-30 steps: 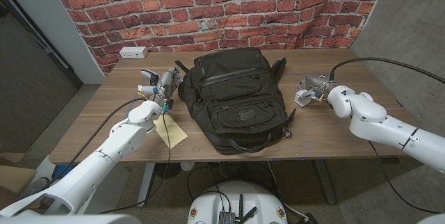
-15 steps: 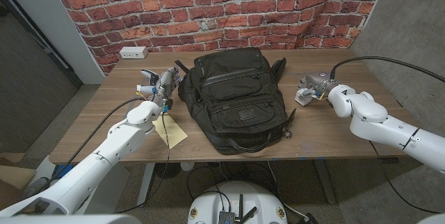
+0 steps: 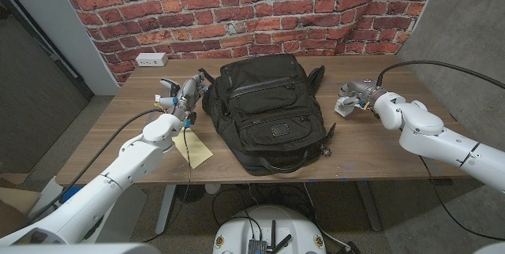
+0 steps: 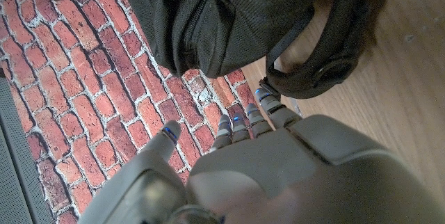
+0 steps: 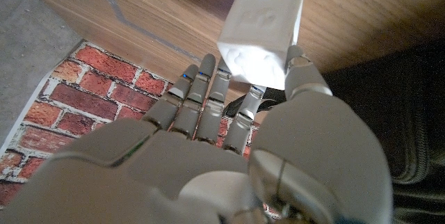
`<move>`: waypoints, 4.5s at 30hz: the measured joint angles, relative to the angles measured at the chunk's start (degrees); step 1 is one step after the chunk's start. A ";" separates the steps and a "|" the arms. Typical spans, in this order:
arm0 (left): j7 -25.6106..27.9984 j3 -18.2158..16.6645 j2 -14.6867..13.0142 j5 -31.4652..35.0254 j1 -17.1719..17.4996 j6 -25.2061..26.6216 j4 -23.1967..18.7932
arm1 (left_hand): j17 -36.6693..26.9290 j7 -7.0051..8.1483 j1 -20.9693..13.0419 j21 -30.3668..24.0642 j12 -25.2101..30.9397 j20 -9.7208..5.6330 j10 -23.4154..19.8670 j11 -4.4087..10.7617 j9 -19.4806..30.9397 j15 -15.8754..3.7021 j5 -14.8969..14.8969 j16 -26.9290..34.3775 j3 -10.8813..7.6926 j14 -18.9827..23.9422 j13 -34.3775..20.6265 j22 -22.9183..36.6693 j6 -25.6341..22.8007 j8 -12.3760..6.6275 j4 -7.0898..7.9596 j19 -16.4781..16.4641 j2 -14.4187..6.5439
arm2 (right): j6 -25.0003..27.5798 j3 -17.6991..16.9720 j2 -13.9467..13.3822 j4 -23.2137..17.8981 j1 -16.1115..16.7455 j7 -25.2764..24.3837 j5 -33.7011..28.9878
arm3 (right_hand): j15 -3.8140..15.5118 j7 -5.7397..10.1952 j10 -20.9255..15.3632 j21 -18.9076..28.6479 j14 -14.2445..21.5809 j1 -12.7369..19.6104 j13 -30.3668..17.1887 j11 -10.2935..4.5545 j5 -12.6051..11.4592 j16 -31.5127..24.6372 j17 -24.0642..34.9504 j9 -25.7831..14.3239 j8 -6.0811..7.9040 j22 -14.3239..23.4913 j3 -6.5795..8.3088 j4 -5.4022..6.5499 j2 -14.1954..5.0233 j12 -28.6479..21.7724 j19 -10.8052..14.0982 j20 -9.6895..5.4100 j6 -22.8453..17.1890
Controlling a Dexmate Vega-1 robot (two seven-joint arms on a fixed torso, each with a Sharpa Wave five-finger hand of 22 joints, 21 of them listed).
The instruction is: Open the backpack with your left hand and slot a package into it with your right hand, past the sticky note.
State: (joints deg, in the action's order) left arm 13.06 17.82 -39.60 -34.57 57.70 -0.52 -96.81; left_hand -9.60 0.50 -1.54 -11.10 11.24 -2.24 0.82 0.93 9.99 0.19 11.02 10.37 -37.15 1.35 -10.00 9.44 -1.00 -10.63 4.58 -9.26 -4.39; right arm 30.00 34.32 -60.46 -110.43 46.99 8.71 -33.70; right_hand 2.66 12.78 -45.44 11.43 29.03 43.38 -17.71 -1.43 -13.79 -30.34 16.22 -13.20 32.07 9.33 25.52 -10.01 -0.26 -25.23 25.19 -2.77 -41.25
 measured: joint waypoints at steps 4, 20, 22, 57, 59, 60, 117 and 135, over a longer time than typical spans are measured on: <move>-0.26 -0.35 -0.64 0.07 0.35 -0.11 -0.48 | 0.00 0.00 0.00 0.00 0.00 0.00 -0.53 -0.07 0.00 0.01 0.00 0.00 0.00 -0.01 0.00 0.00 0.00 0.00 0.00 0.00 0.00 | 1.19 -0.06 0.03 -0.36 0.02 0.46 0.00 | 0.11 0.00 0.00 0.00 0.49 0.10 -0.05 0.00 0.00 0.00 0.00 -0.01 0.00 0.00 0.00 0.00 0.10 0.01 0.20 0.20 0.00; -2.25 -2.22 -4.46 1.57 3.27 -1.80 -3.68 | -0.01 0.40 0.00 0.00 0.00 -0.02 -1.02 -0.21 0.00 0.11 0.00 0.00 -0.49 0.51 0.01 0.00 -0.82 0.00 -0.49 -0.42 0.00 | 5.46 -0.06 0.47 -4.55 0.30 1.61 -0.67 | 0.11 0.00 -0.31 -0.23 0.49 2.52 -0.66 0.31 0.01 -0.44 0.16 -0.01 0.01 0.01 -0.02 -0.02 0.41 0.41 0.20 0.20 0.01; -2.46 -2.48 -5.11 1.82 3.69 -2.05 -4.10 | -0.01 0.40 0.00 0.00 0.00 -0.10 -1.25 0.02 0.00 -0.10 0.00 0.00 -0.49 0.72 0.08 0.00 -0.82 0.00 -0.49 -0.50 0.00 | 6.12 -0.02 0.51 -4.86 0.34 1.61 -0.89 | 0.11 0.00 -0.31 -0.23 0.96 3.08 -0.73 0.31 0.02 -0.44 0.16 -0.01 0.02 0.01 -0.02 -0.02 0.28 0.16 0.20 0.20 0.01; -5.17 -6.33 -12.03 10.34 9.92 -8.25 -8.36 | 0.27 1.40 -4.11 0.00 0.24 0.19 -5.36 1.87 -0.13 -1.75 -0.44 0.00 -2.32 3.81 0.13 0.00 -5.97 -0.46 -7.26 -2.85 -1.84 | 14.67 2.19 1.70 -11.41 1.17 2.30 -4.97 | 0.15 -0.31 -0.90 -0.23 1.70 8.83 -1.90 0.92 0.47 -0.89 0.69 0.17 -0.61 0.02 -0.65 -0.60 1.91 0.24 1.12 -0.10 1.36; -5.38 -6.43 -12.41 11.08 10.07 -8.52 -8.53 | 0.27 1.67 -4.34 0.00 0.24 -0.11 -5.70 2.18 -0.13 -1.93 -0.61 0.00 -2.32 3.99 0.13 -0.11 -6.59 -0.46 -8.06 -3.16 -1.86 | 15.06 2.39 1.85 -11.58 1.11 2.42 -5.21 | 0.15 -0.22 -0.91 -0.23 1.70 8.83 -1.89 0.93 0.50 -0.89 0.64 0.17 -0.61 0.02 -0.89 -0.42 1.90 0.24 1.12 -0.10 1.44; -5.40 -6.48 -12.60 11.21 10.14 -8.55 -8.60 | 0.27 1.75 -4.99 0.00 0.24 -0.11 -5.90 2.37 -0.13 -2.08 -0.67 0.00 -2.36 4.15 0.13 -0.12 -6.72 -0.46 -8.43 -3.16 -2.12 | 15.18 2.39 1.85 -11.58 1.11 2.44 -5.29 | 0.14 -0.09 -0.90 -0.23 1.70 8.83 -1.90 0.92 0.50 -0.89 0.59 0.17 -0.73 0.02 -0.89 -0.42 1.90 0.24 1.12 -0.10 1.57; -5.96 -10.11 -19.05 37.51 14.12 -13.28 -17.25 | 0.25 6.47 -25.23 0.00 0.67 -0.41 -22.94 7.59 0.01 -2.65 -1.10 0.00 -0.93 20.26 0.12 0.05 -26.34 -1.33 -15.81 -15.75 5.79 | 18.28 3.24 3.34 -12.36 2.15 -0.66 -6.57 | 0.23 -0.35 -0.89 -0.67 2.66 9.59 -2.34 0.91 1.84 0.05 0.00 0.96 -2.84 0.02 -2.15 0.76 1.15 1.02 1.32 0.11 3.36; -4.59 -14.19 -18.16 43.84 19.30 -14.40 -21.04 | 0.24 6.85 -29.41 0.00 0.67 -0.21 -25.19 7.81 0.01 -2.55 -1.10 0.00 -0.29 21.60 0.12 0.04 -28.35 -1.33 -15.50 -16.77 7.39 | 15.87 3.70 4.10 -10.24 0.61 -1.16 -5.90 | 0.42 -0.35 -0.89 -0.67 2.85 9.59 -2.37 0.91 1.85 0.26 0.01 0.96 -3.28 0.02 -2.19 0.73 1.15 1.47 1.32 0.11 3.36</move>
State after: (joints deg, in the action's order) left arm 8.47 3.63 -57.77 9.27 77.00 -14.92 -117.85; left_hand -9.35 7.34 -30.95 -11.11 11.91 -2.45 -24.38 8.74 10.00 -2.36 9.92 10.37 -37.44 22.94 -9.89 9.48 -29.35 -11.96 -10.92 -26.03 3.01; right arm 45.87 38.02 -56.36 -120.68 47.60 7.55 -39.60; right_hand 3.07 12.42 -46.34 10.76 31.88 52.97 -20.08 -0.52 -11.94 -30.07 16.23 -12.24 28.79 9.35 23.33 -9.29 0.88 -23.76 26.51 -2.66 -37.89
